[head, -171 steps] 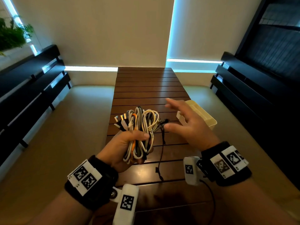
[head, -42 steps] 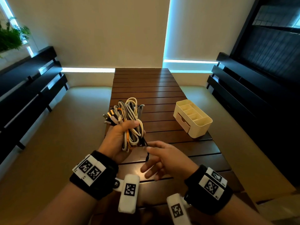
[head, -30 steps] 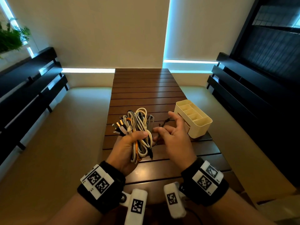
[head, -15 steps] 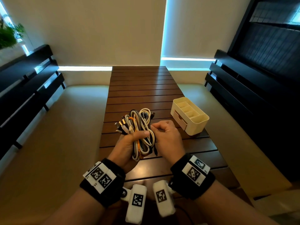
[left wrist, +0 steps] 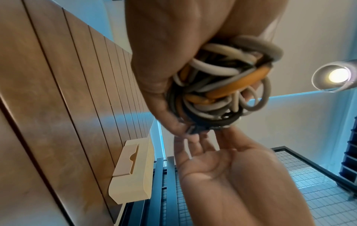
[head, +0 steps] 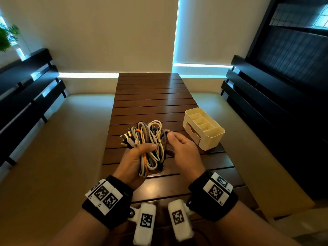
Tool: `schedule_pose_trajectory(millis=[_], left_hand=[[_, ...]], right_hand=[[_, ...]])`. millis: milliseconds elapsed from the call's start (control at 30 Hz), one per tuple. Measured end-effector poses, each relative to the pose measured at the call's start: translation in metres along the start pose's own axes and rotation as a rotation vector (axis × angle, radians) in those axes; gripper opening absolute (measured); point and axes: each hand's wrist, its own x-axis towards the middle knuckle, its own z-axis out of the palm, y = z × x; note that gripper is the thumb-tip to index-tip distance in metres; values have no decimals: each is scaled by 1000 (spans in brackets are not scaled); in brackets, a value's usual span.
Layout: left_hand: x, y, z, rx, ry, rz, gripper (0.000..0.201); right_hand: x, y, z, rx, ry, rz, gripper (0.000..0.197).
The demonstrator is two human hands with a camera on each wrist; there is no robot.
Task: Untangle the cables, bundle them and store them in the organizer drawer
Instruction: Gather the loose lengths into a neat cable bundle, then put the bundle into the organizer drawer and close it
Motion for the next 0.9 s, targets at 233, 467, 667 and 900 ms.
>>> schedule_pose_trajectory(millis=[233,467,667,900], left_hand=[[10,-9,-11,42,97,10,42],[15,-19,-19,57,172,-16,51],[24,-22,-22,61,236,9,48],[37,-23,-21,57,229,24,35]], right_hand=[[16,8,-18,-140,-218,-101,33],[117,81,-99,-786,270,96,16],[147,102,-125,-1058,288,403,58],[154,118,-130,-1077,265,402,24]])
